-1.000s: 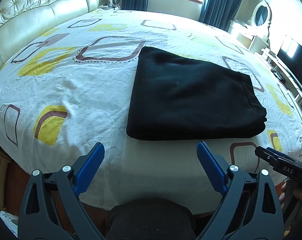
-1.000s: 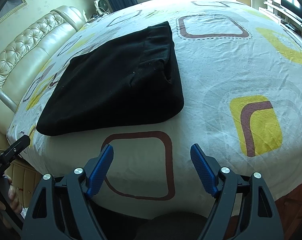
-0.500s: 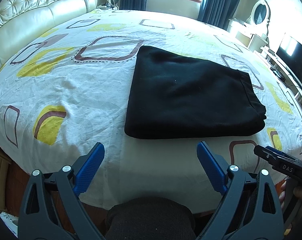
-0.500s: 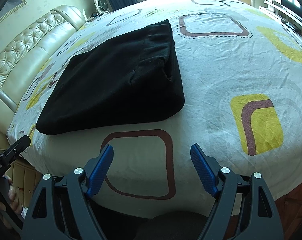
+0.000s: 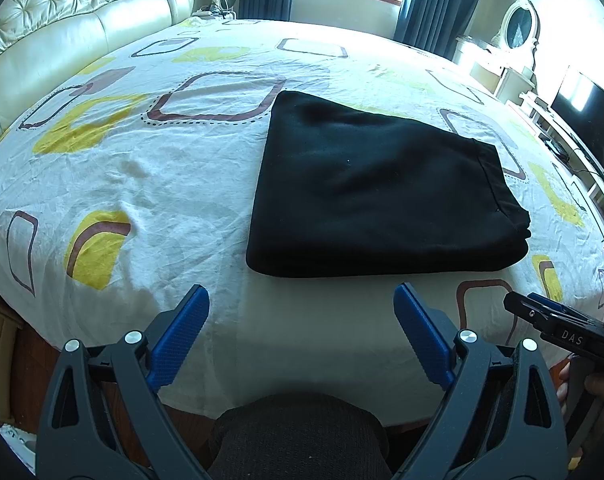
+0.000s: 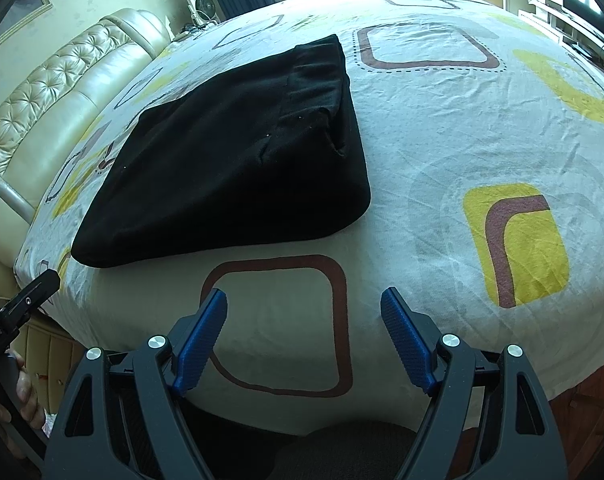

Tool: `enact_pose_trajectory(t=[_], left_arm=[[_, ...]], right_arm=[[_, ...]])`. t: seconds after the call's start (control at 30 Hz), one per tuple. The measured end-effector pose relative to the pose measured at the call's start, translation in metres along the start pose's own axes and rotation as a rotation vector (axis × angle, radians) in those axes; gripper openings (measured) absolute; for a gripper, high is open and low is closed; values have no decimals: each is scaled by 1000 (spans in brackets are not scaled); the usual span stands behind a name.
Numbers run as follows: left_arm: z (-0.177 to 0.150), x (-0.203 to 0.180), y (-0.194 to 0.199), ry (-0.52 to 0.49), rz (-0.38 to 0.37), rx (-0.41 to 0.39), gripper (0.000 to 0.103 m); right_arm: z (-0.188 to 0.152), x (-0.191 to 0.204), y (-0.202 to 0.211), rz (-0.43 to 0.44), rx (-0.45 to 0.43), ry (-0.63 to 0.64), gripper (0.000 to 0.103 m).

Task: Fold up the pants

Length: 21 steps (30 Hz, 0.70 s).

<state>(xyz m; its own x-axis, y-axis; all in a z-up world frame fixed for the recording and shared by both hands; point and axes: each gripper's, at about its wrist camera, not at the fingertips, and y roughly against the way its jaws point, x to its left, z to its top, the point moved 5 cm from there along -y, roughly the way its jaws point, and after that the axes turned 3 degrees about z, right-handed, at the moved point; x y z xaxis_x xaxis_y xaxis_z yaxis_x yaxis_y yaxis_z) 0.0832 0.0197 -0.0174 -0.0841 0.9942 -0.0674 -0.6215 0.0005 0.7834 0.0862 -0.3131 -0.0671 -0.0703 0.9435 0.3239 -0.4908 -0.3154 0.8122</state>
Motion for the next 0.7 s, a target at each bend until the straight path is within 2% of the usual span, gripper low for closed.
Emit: enact_pose_trajectory(t=[0.23,0.7], left_arm=[[1,-3,1,-31,14,-2,93],[8,-14,10,-92,18,-57,93]], right_arm=[[-1,0,0,2,3,2,78],[-4,3,-2,5,14,7,78]])
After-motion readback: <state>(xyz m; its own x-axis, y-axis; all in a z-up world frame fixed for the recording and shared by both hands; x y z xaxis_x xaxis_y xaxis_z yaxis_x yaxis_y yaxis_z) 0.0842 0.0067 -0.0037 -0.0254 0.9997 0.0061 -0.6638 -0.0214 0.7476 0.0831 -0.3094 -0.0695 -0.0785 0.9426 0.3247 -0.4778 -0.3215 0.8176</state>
